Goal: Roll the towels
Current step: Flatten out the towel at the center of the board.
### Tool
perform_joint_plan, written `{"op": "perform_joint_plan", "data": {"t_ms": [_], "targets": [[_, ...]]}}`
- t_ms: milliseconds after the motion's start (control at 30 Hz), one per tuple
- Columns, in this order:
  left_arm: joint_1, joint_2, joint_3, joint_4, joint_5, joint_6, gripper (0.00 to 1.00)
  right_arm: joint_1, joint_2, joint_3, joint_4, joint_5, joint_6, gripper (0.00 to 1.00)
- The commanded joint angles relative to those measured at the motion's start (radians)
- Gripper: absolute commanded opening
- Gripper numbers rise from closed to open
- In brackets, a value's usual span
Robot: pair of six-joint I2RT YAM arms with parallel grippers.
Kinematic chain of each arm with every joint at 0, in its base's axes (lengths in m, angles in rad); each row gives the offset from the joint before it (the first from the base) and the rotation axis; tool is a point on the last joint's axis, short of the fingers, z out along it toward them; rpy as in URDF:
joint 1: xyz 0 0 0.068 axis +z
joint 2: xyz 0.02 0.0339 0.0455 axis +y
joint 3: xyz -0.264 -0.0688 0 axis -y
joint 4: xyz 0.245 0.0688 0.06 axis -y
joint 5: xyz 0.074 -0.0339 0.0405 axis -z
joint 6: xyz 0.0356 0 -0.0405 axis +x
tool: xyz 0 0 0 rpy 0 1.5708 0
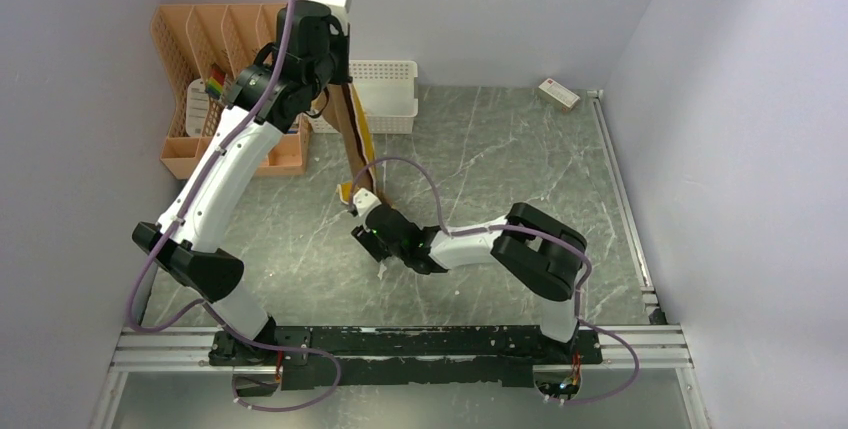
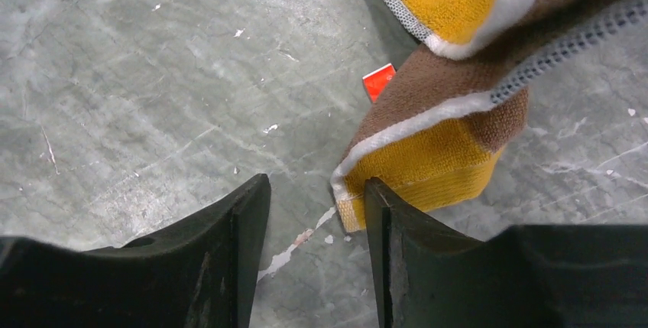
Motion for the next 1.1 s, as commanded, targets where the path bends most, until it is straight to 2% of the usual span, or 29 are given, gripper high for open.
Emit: {"op": "perform_joint_plan", "data": {"t_ms": [0,100,367,533,567,600,733,867,1067], "targets": [[0.019,-0.04,0.0,0.036,0.021,0.003,0.07,-0.033,0.042,-0.019,-0.054,-0.011,0.03,0.48],[0.029,-0.045,-0.001,0.036,0.024,0.004,0.07,-0.056,0.043,-0.036,-0.055,0.001,0.052,0.47],[0.054,-0.04,0.025,0.022,0.043,0.001,0.07,-0.109,0.076,-0.027,-0.075,-0.006,0.06,0.36],[0.062,-0.036,0.034,0.016,0.047,0.003,0.07,-0.124,0.112,-0.024,-0.075,-0.01,0.075,0.11],[0.064,-0.037,0.035,0.016,0.046,0.004,0.07,-0.126,0.118,-0.023,-0.077,-0.008,0.081,0.03],[0.066,-0.037,0.037,0.014,0.047,0.004,0.07,-0.13,0.124,-0.021,-0.08,-0.005,0.088,0.0],[0.077,-0.036,0.041,0.01,0.05,0.005,0.07,-0.155,0.126,-0.027,-0.079,-0.01,0.135,0.0],[0.096,-0.042,0.045,0.009,0.051,0.005,0.07,-0.218,-0.059,-0.118,0.006,-0.122,0.193,0.0],[0.17,-0.064,0.048,0.016,0.104,-0.026,0.07,-0.23,-0.409,-0.066,-0.155,-0.079,0.138,0.0]]}}
